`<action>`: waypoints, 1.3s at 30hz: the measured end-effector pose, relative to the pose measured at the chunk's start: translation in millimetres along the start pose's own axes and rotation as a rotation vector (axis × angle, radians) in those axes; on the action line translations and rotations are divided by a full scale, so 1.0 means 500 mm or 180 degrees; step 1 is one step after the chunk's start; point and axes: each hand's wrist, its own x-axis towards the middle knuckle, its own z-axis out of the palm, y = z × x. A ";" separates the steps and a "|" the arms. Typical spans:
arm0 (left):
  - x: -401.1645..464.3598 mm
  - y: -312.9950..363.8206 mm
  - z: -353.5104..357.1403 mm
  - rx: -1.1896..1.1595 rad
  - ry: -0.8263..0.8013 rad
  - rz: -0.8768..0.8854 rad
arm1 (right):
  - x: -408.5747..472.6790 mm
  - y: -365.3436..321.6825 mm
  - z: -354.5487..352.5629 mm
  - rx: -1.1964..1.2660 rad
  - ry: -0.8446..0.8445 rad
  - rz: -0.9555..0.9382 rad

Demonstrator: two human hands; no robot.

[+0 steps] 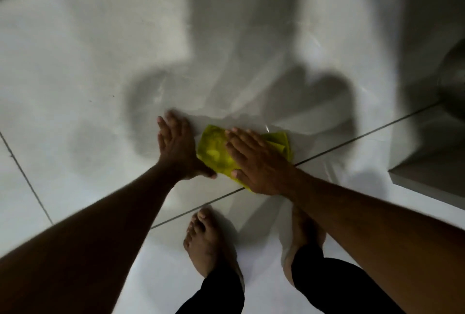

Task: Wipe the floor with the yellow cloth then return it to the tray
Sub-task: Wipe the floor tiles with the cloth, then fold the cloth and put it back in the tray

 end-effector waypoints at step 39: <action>-1.326 0.223 -1.224 -0.4035 0.1198 0.1065 | -0.327 -0.397 -1.520 0.6913 0.1477 0.1152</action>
